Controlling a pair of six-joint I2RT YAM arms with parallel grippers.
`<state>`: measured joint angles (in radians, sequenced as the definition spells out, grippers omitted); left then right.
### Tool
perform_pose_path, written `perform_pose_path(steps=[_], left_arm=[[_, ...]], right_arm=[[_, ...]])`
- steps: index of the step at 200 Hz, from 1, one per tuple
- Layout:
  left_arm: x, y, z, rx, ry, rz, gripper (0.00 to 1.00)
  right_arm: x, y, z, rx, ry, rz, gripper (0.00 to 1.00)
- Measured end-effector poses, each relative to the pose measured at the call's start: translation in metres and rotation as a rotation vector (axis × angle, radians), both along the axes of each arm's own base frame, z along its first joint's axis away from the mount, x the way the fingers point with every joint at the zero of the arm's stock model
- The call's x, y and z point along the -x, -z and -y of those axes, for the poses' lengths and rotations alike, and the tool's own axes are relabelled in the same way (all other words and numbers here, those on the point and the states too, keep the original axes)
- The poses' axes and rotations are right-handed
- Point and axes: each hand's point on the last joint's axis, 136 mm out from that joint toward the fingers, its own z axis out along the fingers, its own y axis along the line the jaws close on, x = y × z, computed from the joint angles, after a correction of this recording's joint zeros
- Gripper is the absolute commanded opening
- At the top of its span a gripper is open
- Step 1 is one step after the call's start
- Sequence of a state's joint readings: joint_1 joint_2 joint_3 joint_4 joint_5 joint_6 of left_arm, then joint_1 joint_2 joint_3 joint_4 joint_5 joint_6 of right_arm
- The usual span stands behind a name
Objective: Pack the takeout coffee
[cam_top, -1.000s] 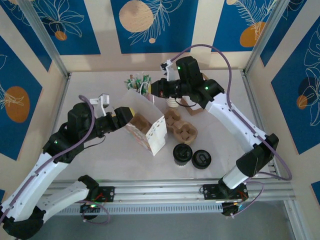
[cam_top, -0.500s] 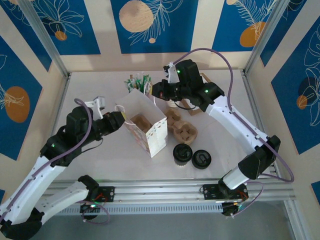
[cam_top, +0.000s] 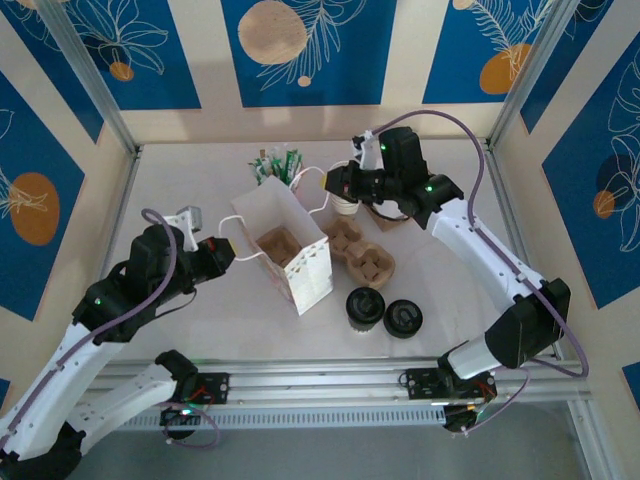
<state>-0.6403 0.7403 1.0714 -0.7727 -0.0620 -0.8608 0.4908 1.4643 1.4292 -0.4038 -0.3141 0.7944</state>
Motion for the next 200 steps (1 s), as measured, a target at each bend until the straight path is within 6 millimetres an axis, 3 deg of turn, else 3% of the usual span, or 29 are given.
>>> perform_pose_path(steps=[45, 148, 169, 190, 200], left_arm=[[0.0, 0.002, 0.001, 0.006, 0.003, -0.004, 0.0], [0.001, 0.021, 0.007, 0.044, 0.008, -0.046, 0.0], [0.002, 0.02, 0.007, 0.056, 0.009, -0.042, 0.0], [0.004, 0.018, 0.007, 0.061, 0.009, -0.037, 0.0], [0.004, 0.018, 0.006, 0.062, 0.009, -0.035, 0.0]], right_arm=[[-0.001, 0.034, 0.0, 0.027, -0.008, -0.064, 0.08], [0.015, 0.088, -0.017, 0.144, -0.076, -0.123, 0.17], [0.013, 0.087, -0.015, 0.17, -0.067, -0.123, 0.32], [0.005, 0.073, -0.008, 0.188, -0.042, -0.087, 0.4], [0.003, 0.064, -0.005, 0.194, -0.033, -0.064, 0.51]])
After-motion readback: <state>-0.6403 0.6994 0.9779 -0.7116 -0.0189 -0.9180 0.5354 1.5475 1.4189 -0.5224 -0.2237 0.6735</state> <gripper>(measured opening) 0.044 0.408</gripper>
